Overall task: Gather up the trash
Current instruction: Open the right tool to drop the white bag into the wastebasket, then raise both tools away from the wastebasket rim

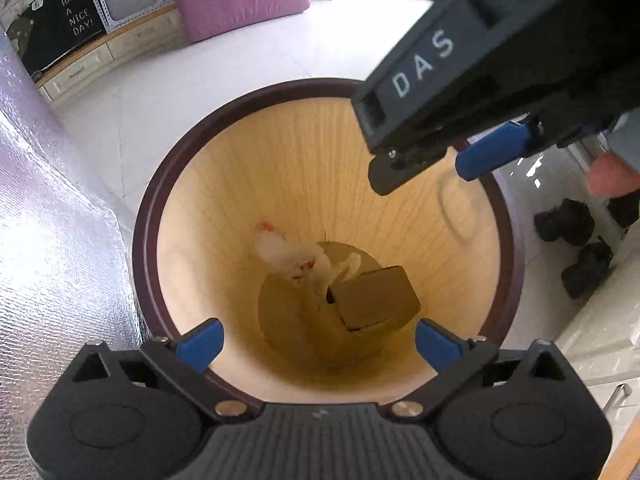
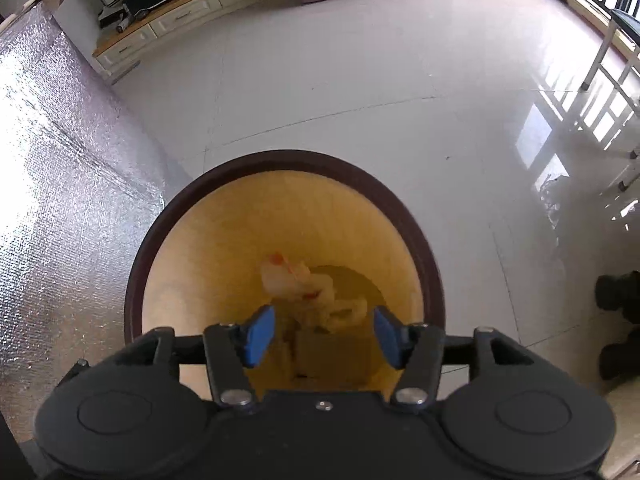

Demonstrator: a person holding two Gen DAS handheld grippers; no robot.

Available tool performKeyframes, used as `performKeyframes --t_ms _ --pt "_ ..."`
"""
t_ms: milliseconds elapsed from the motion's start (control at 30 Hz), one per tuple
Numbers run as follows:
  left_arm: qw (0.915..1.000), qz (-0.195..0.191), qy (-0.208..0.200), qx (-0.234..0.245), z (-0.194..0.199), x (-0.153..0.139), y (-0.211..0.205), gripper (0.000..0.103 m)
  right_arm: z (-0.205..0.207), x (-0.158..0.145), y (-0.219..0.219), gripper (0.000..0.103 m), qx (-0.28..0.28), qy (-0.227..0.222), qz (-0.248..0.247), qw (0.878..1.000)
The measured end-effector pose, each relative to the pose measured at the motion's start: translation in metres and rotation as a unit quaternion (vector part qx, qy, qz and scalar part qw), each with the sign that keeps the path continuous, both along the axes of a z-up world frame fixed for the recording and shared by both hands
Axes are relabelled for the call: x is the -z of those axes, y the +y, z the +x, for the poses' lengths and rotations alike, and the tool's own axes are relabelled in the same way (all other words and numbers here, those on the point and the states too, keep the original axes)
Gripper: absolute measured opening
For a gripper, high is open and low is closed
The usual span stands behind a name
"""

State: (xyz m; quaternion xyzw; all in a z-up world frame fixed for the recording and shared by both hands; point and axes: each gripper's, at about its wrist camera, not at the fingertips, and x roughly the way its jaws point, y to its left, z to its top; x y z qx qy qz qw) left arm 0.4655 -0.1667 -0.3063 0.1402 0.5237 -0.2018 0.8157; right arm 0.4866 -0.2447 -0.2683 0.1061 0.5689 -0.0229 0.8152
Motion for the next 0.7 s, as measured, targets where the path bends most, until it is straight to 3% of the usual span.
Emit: performKeyframes --t_ms 433,700 --pt "0.9998 -0.014 0.0 -0.013 -0.003 -0.016 0.005 0.102 -0.003 -0.009 0.002 0.063 -0.026 -0.007 -0.009 1.0" --pt "0.9994 -0.017 -0.009 -0.027 -0.016 -0.037 0.011 0.102 -0.015 -0.029 0.0 0.069 -0.032 -0.028 -0.007 0.999"
